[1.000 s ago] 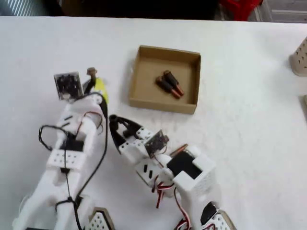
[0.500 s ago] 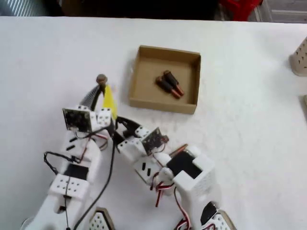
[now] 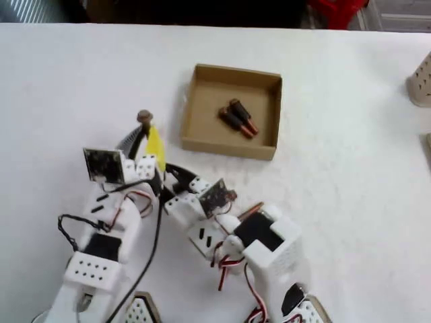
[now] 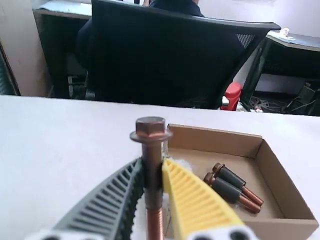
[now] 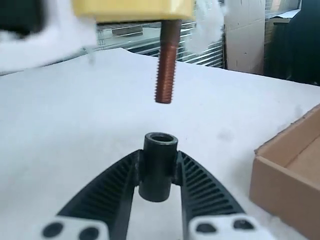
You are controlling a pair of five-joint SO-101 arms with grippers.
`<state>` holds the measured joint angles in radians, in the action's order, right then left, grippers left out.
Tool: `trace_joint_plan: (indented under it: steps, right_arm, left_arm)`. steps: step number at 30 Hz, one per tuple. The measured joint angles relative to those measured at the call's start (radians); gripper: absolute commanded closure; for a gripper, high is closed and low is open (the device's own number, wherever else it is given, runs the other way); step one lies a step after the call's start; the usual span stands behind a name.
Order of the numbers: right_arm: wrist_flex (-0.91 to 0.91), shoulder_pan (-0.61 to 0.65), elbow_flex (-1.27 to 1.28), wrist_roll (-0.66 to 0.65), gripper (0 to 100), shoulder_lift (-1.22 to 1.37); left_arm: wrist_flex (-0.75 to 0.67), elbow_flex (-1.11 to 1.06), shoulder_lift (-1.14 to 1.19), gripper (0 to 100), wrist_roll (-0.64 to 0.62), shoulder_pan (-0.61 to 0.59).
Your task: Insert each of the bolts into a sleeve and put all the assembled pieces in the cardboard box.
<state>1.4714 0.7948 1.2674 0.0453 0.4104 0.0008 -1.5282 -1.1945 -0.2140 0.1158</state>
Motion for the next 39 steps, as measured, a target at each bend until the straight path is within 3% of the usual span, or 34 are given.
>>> trace_joint_plan:
  steps: [3,5,8,14,17,27,39]
  right_arm:
    - [0.000,0.000,0.000,0.000,98.2,0.000]
    - [0.000,0.000,0.000,0.000,98.2,0.000]
    - [0.000,0.000,0.000,0.000,98.2,0.000]
    - [0.000,0.000,0.000,0.000,98.2,0.000]
    - [0.000,0.000,0.000,0.000,98.2,0.000]
    - [0.000,0.000,0.000,0.000,98.2,0.000]
    - [-0.002,0.002,0.000,0.000,98.2,0.002]
  left_arm:
    - [0.207,0.092,-0.012,98,-0.018,0.000]
    - [0.244,0.106,-0.014,98,-0.018,0.000]
    - [0.219,0.103,-0.014,98,-0.018,0.000]
    - [0.002,-0.014,-0.015,98,0.049,0.002]
    - [-0.034,-0.020,-0.017,98,0.058,0.002]
    - [-0.040,-0.058,-0.020,98,0.058,0.002]
    - [0.077,-0.058,-0.023,98,0.058,0.025]
